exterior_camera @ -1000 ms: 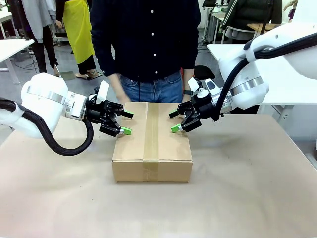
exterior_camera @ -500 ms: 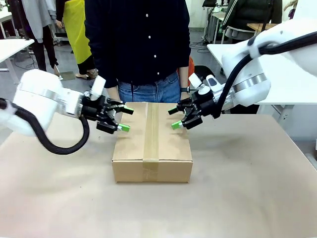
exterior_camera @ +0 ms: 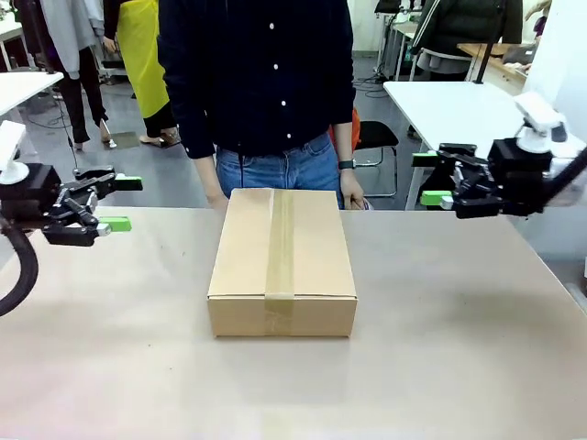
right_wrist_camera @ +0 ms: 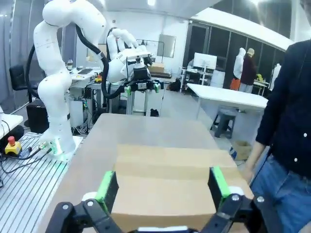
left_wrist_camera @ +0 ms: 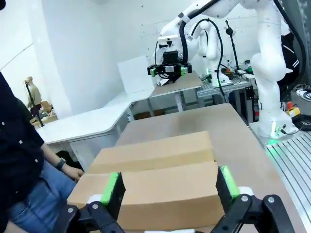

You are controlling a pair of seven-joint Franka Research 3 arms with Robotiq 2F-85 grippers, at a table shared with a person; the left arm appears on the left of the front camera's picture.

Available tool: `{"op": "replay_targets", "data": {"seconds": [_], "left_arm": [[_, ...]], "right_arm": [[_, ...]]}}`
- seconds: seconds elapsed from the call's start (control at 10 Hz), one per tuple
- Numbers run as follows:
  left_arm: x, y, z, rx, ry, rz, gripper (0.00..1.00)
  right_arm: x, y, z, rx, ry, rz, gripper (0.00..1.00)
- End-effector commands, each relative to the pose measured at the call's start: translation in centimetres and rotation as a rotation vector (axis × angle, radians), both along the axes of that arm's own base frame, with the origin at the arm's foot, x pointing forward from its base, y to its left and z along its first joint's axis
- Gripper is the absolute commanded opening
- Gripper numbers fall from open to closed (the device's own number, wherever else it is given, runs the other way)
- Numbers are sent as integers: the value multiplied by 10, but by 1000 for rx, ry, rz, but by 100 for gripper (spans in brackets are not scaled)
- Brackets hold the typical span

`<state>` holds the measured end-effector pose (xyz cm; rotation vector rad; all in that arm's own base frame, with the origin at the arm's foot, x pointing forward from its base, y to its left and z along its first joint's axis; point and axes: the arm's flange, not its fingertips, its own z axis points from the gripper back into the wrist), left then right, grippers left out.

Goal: Pack the gift set into the box.
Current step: Press and hold the closed box until the human finishes sealing it.

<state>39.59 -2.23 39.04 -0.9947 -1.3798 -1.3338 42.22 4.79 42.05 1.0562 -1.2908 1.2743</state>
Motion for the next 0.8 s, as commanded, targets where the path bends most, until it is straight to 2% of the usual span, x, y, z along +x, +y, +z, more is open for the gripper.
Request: {"op": "replay_targets", "data": {"seconds": [0.0, 0.7], "left_arm": [[23, -48, 14, 55, -13, -84, 100], [23, -48, 14, 55, -13, -84, 100]], "right_arm": [[34, 52, 5, -93, 20, 85, 100], [34, 52, 5, -93, 20, 85, 100]]}}
